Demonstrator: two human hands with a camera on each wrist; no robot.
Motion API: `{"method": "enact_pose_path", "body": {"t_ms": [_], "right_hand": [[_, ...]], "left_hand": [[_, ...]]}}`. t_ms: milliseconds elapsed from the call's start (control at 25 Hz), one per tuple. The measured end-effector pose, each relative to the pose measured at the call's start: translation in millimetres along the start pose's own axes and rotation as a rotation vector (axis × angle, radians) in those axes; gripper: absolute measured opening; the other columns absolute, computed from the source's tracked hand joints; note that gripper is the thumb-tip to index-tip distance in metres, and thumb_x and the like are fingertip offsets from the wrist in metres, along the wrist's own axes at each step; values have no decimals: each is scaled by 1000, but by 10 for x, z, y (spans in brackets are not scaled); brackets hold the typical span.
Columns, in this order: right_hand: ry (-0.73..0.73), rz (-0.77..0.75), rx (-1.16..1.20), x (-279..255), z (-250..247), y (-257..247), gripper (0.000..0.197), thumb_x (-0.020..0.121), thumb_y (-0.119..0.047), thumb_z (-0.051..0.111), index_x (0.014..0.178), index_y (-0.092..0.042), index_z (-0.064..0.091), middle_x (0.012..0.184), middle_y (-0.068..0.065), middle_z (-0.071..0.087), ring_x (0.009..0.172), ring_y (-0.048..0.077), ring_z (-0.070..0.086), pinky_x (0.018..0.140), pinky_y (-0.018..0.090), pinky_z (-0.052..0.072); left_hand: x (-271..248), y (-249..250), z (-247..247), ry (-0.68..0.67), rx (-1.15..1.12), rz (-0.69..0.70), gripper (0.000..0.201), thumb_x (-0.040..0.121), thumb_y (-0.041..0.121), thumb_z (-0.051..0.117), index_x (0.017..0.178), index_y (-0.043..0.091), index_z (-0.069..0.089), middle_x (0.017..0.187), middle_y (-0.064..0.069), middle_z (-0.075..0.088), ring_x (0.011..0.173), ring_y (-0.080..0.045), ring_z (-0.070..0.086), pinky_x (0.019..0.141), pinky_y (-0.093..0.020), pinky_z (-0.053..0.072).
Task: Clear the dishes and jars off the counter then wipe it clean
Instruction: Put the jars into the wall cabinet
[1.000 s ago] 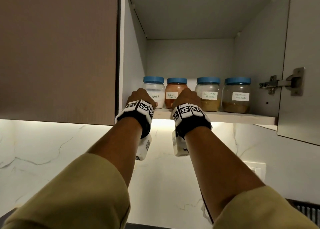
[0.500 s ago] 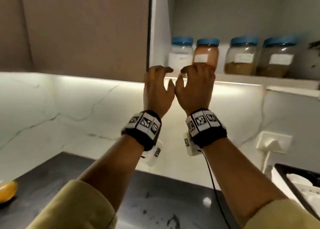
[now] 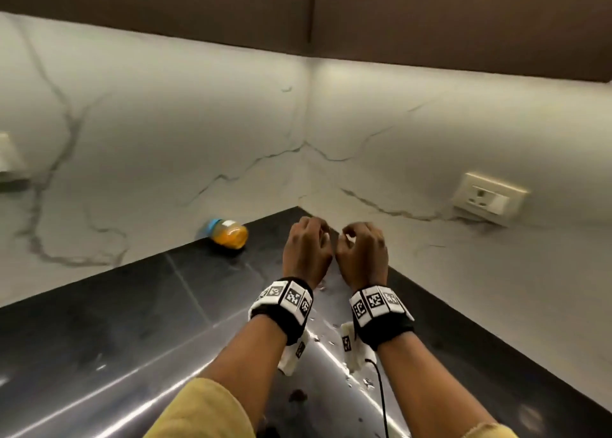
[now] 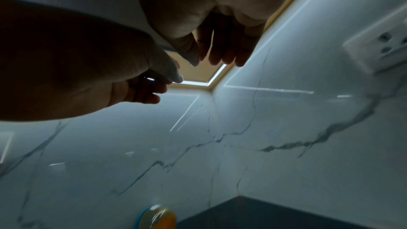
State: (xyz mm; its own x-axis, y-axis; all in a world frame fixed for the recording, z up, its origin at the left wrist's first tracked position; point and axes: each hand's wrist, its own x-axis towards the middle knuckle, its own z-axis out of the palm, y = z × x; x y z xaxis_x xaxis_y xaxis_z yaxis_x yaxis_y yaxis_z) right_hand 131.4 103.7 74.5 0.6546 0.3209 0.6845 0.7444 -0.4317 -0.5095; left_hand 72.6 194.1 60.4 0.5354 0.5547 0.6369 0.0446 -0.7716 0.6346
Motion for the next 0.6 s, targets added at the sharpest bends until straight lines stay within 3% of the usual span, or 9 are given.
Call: {"method": "enact_pose_path", "body": {"t_ms": [280,440,600], "right_hand": [[-257,-4,-14,-24,1531,-225,7,82,-9,62,75,-10,62,77,6,61,75,24,56,59,27,41],[-431,-12,-56,-3,2323,-427,7,84,-12,59,78,-9,60,82,8,60,82,26,55,64,32,43],[-552,-48,-109,62,2945,-548,10,87,-17,55,84,-9,60,87,8,60,89,25,56,69,34,47]], "left_hand": [[0,-1625,-522,-67,366,-221,5,83,12,62,84,11,57,83,-8,59,77,-24,54,62,-31,43],[55,-2408,-825,-169,570,-306,3,83,13,60,84,12,57,83,-7,58,76,-25,54,63,-32,41],[154,-2872,-1039,-278,719,-327,14,73,10,70,76,14,56,74,-6,57,65,-24,54,56,-33,44]]}}
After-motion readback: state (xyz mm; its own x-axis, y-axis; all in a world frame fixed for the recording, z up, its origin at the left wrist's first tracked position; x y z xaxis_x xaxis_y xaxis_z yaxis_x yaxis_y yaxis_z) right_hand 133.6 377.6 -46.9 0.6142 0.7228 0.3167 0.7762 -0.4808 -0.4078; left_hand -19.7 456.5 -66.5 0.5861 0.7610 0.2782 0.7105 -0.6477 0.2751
